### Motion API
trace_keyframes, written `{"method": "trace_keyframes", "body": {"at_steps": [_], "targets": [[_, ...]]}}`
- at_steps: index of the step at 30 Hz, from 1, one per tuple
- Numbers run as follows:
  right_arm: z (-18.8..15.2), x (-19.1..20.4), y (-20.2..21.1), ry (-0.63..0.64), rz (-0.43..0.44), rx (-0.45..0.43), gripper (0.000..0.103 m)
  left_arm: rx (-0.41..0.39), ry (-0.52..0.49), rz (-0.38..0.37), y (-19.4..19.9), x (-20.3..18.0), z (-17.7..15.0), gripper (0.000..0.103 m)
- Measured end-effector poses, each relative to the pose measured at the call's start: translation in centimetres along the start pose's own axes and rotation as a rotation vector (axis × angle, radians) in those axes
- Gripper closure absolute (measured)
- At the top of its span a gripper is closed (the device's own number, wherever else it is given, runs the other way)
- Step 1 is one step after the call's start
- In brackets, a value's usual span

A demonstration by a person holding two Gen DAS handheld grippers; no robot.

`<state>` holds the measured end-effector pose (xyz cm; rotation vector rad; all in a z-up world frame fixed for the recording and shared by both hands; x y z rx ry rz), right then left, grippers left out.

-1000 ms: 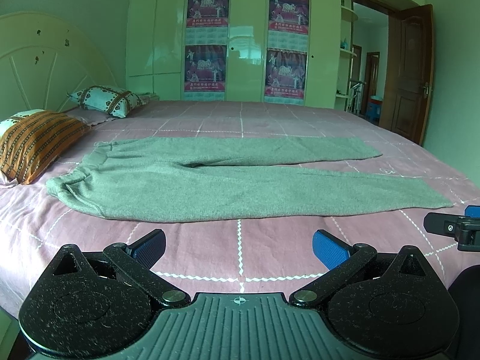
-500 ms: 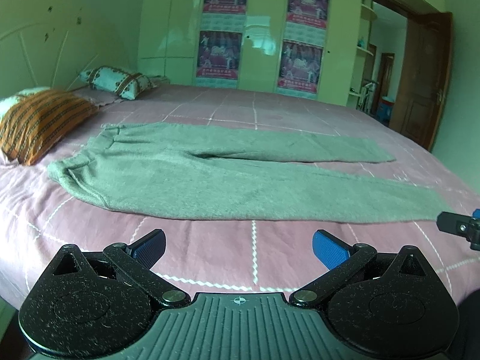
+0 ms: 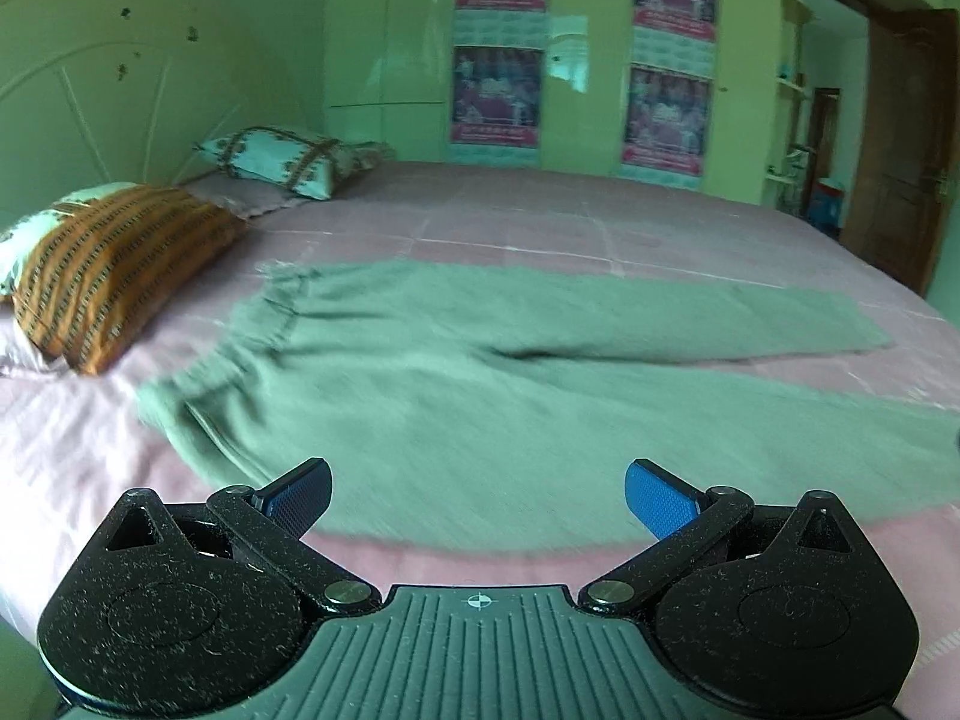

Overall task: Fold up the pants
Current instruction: 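Reach both grippers to the sweatpants leg hems and close on them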

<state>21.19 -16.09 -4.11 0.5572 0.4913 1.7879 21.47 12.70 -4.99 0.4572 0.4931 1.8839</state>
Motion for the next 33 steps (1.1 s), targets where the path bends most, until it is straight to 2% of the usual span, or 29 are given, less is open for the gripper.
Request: {"method": "trace_keyframes", "body": {"at_steps": [6,10,12,13,14,18,21,25,28,33], "targets": [[4.8,0.6,-6.5,0.034,0.038,0.017,0.027,0.019,0.027,0.03,-8.6,5.5,5.1,0.0],[7.2,0.9,-11.6,0.037,0.055,0.041,0.035,0.048,0.043,0.082,-15.2,9.2,8.2,0.0],[8.3,1.2,-14.3,0.039,0.064,0.051,0.035,0.069,0.055,0.098,-18.6,10.9,9.3,0.007],[8.8,1.4,-15.7,0.041,0.068,0.055,0.036,0.083,0.064,0.106,-20.7,11.8,9.8,0.016],[9.3,1.6,-17.4,0.041,0.071,0.064,0.036,0.098,0.077,0.109,-22.4,12.5,10.2,0.02],[10.4,1.8,-21.9,0.039,0.084,0.076,0.038,0.135,0.092,0.115,-29.4,14.8,11.1,0.021],[11.0,1.9,-24.7,0.056,0.081,0.077,0.036,0.184,0.08,0.076,-34.4,15.2,11.1,0.021],[11.3,1.5,-27.9,0.07,0.08,0.087,0.036,0.239,0.103,-0.022,-40.0,14.9,11.3,0.021],[11.3,1.5,-29.7,0.084,0.086,0.093,0.036,0.254,0.11,-0.086,-42.4,13.6,11.8,0.021],[11.8,1.6,-33.2,0.123,0.102,0.118,0.036,0.261,0.053,-0.096,-44.1,11.9,13.0,0.021]]}}
Point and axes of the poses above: each gripper's, at about its wrist camera, not at the fingertips, and y roughly against the way its jaws point, x to its left, z to its top, the point moved 10 cm from there along -y, roughly the way its jaws point, and after that the axes turned 10 degrees about z, right-handed, at the moved point
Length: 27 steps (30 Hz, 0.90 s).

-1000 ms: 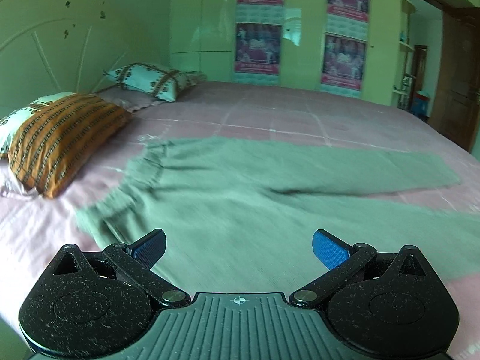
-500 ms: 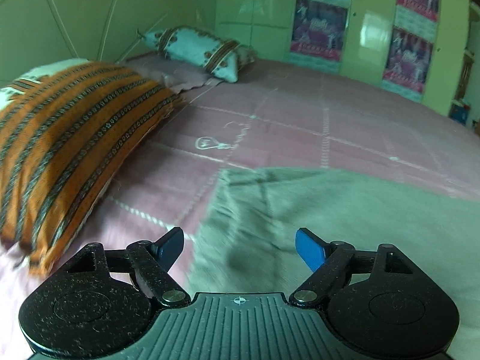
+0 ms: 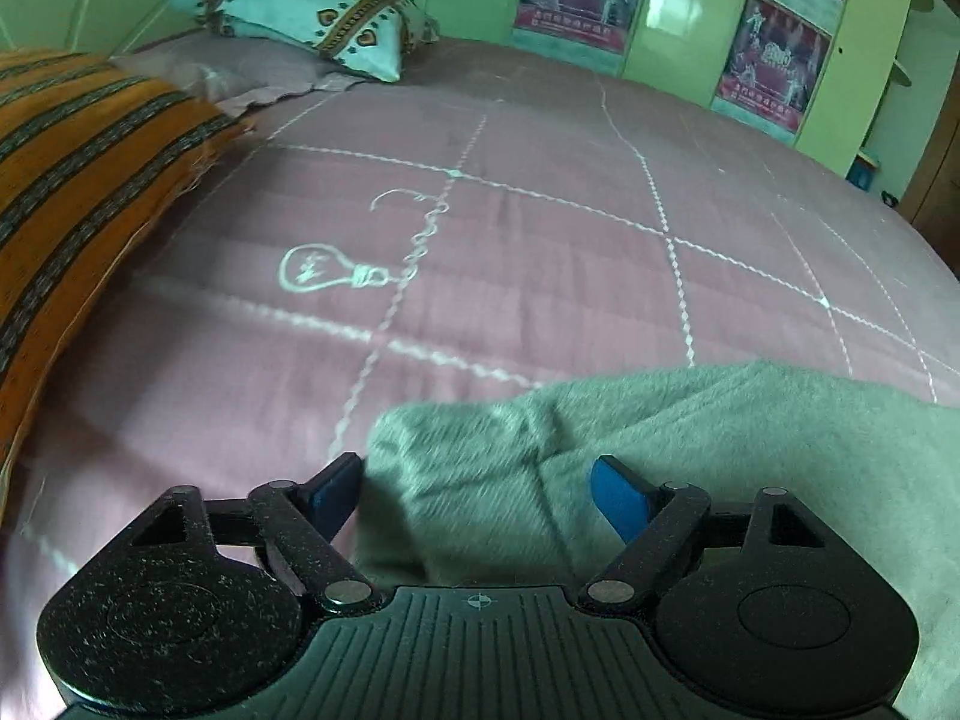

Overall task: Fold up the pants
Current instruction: 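Reach both grippers to the sweatpants leg hems and close on them, then lift the hems with both grippers and carry them toward the waistband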

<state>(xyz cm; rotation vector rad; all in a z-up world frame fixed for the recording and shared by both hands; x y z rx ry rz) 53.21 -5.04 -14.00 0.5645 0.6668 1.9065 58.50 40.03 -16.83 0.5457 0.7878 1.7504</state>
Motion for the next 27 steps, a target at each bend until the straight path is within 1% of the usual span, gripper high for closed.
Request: {"method": "trace_keyframes", "body": {"at_steps": [2,4,5,6,8,10,13,14,15,16,17,18,19,22,23,24,25,26,27], "targets": [[0.8,0.0,-1.4,0.028,0.004,0.003,0.036,0.016,-0.009,0.005,-0.4,-0.5,0.3,0.021],[1.6,-0.2,-2.9,0.047,0.021,0.017,0.037,0.015,-0.015,0.001,-0.2,-0.6,0.5,0.042],[1.9,-0.3,-3.4,0.055,0.028,0.024,0.038,0.007,-0.005,-0.022,0.2,-0.6,0.5,0.062],[2.3,-0.3,-4.0,0.067,0.038,0.03,0.038,0.007,0.017,-0.047,0.7,-0.7,0.5,0.068],[2.9,-0.3,-4.8,0.093,0.059,0.045,0.039,-0.012,-0.02,-0.049,1.1,-1.0,0.4,0.075],[3.4,-0.1,-5.6,0.123,0.086,0.058,0.04,-0.032,-0.035,-0.048,1.7,-1.2,0.1,0.077],[3.2,0.4,-7.1,0.185,0.107,0.112,0.044,-0.038,-0.009,-0.068,1.9,-0.8,0.1,0.078],[2.9,0.6,-7.8,0.214,0.115,0.14,0.047,-0.038,-0.003,-0.074,1.9,-0.7,0.2,0.078],[2.5,0.6,-8.3,0.239,0.117,0.165,0.052,-0.033,-0.002,-0.078,1.8,-0.7,0.2,0.078],[2.2,0.7,-8.8,0.268,0.114,0.188,0.054,-0.022,-0.004,-0.078,1.6,-0.7,0.2,0.078],[1.9,0.8,-9.4,0.298,0.112,0.203,0.054,-0.005,-0.006,-0.075,1.2,-0.7,0.2,0.074],[1.9,0.8,-9.8,0.309,0.112,0.203,0.053,-0.006,-0.011,-0.06,1.0,-0.6,0.3,0.064],[2.0,0.7,-10.0,0.302,0.114,0.202,0.052,-0.011,-0.017,-0.034,0.7,-0.5,0.5,0.061],[1.9,0.3,-10.5,0.231,0.132,0.215,0.052,-0.01,0.004,-0.034,0.0,-0.3,0.5,0.06],[1.8,0.4,-10.5,0.217,0.135,0.216,0.053,-0.014,0.007,-0.035,-0.1,-0.3,0.4,0.069],[1.6,0.4,-10.4,0.215,0.145,0.22,0.064,-0.018,0.015,-0.042,-0.1,-0.4,0.3,0.074],[1.6,0.8,-10.3,0.217,0.16,0.222,0.075,-0.023,0.019,-0.041,0.0,-0.5,0.3,0.076],[1.6,1.2,-10.1,0.237,0.145,0.228,0.094,-0.037,0.008,-0.035,0.2,-0.7,0.3,0.078],[1.6,1.4,-10.1,0.261,0.133,0.235,0.103,-0.05,-0.002,-0.028,0.5,-0.8,0.4,0.08]]}}
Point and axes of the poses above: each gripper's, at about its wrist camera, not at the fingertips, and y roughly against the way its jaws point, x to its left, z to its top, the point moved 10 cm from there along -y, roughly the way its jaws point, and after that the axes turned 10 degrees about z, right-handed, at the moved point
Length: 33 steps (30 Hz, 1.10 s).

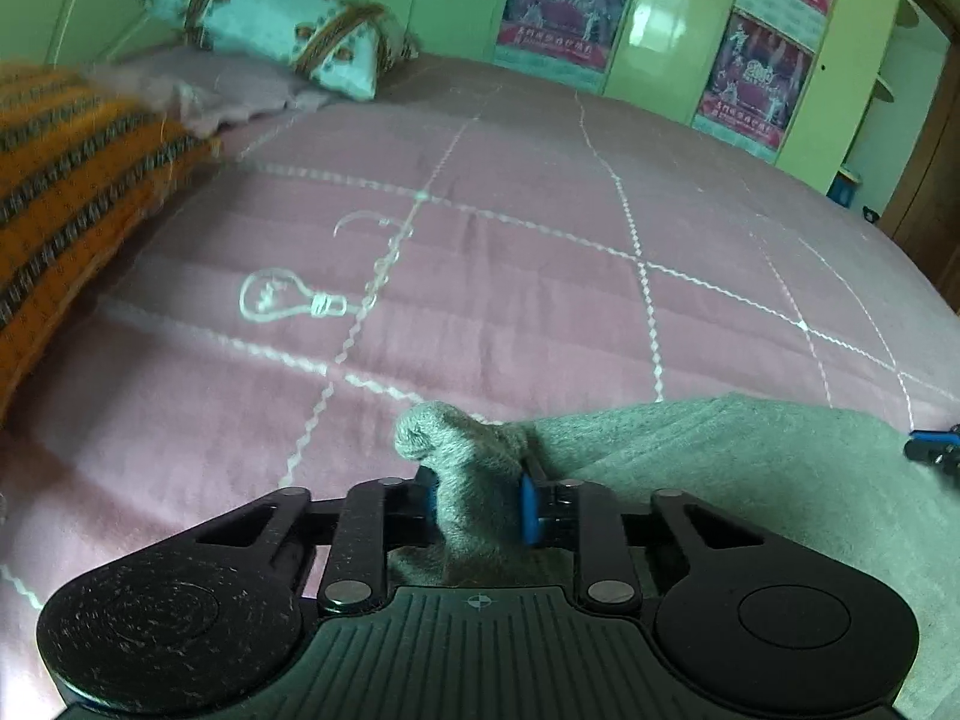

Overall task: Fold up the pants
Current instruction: 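Lift the hems with both grippers and carry them toward the waistband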

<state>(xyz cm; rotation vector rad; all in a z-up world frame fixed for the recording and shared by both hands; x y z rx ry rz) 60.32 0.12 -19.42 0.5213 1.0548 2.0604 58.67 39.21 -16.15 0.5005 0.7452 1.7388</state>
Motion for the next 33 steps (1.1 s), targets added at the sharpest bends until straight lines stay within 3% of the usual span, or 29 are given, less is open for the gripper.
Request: {"method": "trace_keyframes", "body": {"at_steps": [5,10,16,18,21,25,27,33], "targets": [[0.5,0.7,3.7,0.009,-0.003,-0.043,0.103,-0.094,0.013,-0.055,3.2,0.5,1.1,0.08],[0.6,3.4,10.5,0.093,-0.013,-0.112,0.103,-0.204,-0.062,-0.15,8.7,0.8,1.6,0.08],[-2.0,9.1,18.6,0.194,-0.038,-0.162,0.103,-0.314,-0.162,-0.239,15.8,1.4,-1.1,0.08],[-3.6,10.8,20.3,0.191,-0.037,-0.166,0.103,-0.33,-0.167,-0.24,17.6,1.7,-2.7,0.072],[-7.2,13.5,21.4,0.197,-0.041,-0.134,0.103,-0.304,-0.091,-0.224,19.0,3.4,-5.2,0.059],[-12.2,17.2,22.5,0.174,-0.02,-0.096,0.103,-0.249,-0.025,-0.191,20.5,4.5,-9.4,0.056],[-14.0,17.9,23.3,0.131,-0.013,-0.095,0.098,-0.223,-0.017,-0.151,21.0,4.9,-11.7,0.052],[-16.3,17.2,25.1,-0.032,-0.012,-0.119,0.098,-0.15,0.163,-0.062,23.4,8.2,-16.3,0.052]]}}
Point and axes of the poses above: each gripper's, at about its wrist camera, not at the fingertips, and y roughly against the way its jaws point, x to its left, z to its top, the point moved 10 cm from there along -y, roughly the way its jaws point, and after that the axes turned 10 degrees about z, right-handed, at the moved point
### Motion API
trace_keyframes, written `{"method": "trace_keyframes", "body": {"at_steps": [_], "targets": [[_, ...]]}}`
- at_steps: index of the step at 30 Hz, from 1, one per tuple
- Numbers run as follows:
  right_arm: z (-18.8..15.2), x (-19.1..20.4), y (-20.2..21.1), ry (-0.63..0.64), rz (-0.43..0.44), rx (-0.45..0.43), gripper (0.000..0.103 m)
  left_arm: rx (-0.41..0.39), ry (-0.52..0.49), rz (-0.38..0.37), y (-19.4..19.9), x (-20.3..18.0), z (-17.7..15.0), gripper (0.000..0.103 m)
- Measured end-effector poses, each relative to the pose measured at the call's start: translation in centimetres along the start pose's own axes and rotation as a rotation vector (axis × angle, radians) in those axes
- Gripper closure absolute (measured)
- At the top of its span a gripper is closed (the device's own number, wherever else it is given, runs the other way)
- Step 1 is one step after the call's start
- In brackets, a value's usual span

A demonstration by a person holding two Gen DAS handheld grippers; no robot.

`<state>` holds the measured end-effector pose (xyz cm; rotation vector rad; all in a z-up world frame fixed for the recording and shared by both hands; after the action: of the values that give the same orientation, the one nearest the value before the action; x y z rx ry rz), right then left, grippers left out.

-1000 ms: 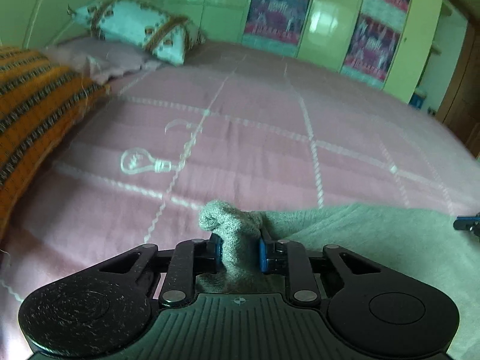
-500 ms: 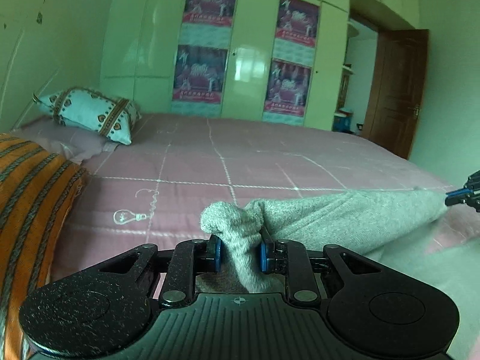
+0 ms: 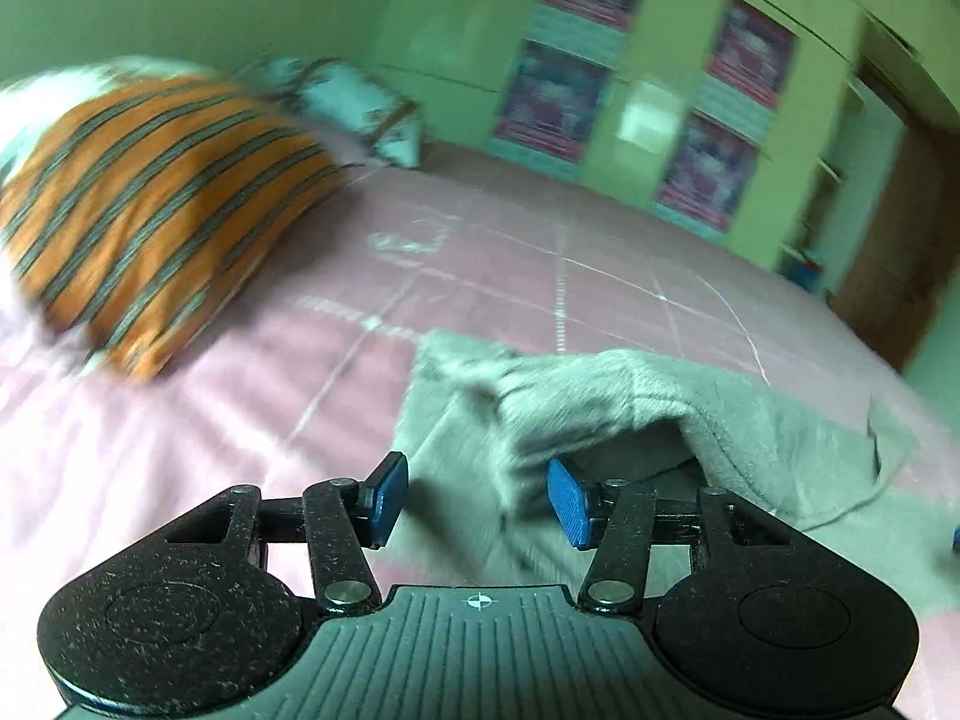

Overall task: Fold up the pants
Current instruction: 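Lift the hems with both grippers and carry them toward the waistband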

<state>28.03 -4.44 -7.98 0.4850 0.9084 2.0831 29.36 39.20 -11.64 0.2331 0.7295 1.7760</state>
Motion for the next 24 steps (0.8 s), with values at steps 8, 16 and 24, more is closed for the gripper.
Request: {"method": "trace_keyframes", "body": {"at_steps": [8,16,24], "targets": [[1.1,-1.7,1.0,-0.104,-0.057,-0.094,0.096,0.02,0.387,-0.127,3.0,-0.7,-0.8,0.051],[2.2,-2.2,-0.3,-0.204,-0.067,-0.14,0.094,0.191,0.792,-0.186,-3.3,-2.2,-1.5,0.047],[2.3,-5.0,-4.1,-0.417,-0.048,-0.123,0.076,0.222,0.814,-0.125,-7.0,-2.8,-2.7,0.045]]}}
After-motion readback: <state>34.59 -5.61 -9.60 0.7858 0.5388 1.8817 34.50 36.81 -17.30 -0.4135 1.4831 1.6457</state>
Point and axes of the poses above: each gripper's, at about its wrist camera, not at the fingertips, and y roughly against the way its jaws point, x to its left, z to its top, the point moved 10 cm from there along -y, roughly the way its jaws point, and after that the axes turned 10 degrees about z, right-handed, at the moved point
